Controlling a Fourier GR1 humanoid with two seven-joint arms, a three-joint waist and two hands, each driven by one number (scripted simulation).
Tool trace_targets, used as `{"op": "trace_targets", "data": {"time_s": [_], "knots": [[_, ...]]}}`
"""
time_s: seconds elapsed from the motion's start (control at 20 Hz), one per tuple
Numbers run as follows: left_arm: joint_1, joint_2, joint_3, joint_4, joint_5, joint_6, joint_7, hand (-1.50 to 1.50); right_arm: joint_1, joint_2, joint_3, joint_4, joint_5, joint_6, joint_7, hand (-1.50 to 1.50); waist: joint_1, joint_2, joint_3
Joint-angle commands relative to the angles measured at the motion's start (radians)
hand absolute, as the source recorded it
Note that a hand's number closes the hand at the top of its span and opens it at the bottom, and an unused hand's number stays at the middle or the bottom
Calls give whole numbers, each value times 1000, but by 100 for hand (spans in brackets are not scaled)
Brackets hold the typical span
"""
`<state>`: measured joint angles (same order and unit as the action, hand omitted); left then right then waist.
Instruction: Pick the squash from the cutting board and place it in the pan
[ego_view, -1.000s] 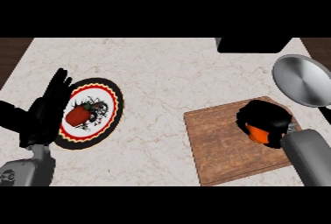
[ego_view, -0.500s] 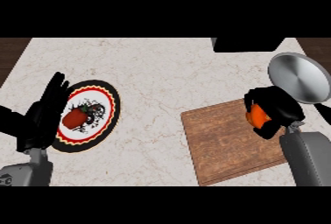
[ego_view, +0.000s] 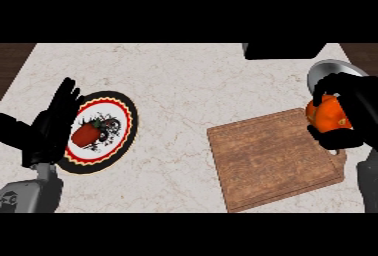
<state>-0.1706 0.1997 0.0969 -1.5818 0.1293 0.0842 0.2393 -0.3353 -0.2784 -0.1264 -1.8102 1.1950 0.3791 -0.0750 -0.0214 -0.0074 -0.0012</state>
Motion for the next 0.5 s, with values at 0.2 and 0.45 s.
{"op": "trace_targets", "data": {"time_s": [0.2,0.45], "knots": [[18,-24,-26,-6,-20,-17,-31,0,-180,-46,-184,82,-100,47,81,150,26,9,1],[-8,6,8,-31,19,-41,32,0,-161,-110,-292,265,-132,-120,-13,150,29,10,2]]}}
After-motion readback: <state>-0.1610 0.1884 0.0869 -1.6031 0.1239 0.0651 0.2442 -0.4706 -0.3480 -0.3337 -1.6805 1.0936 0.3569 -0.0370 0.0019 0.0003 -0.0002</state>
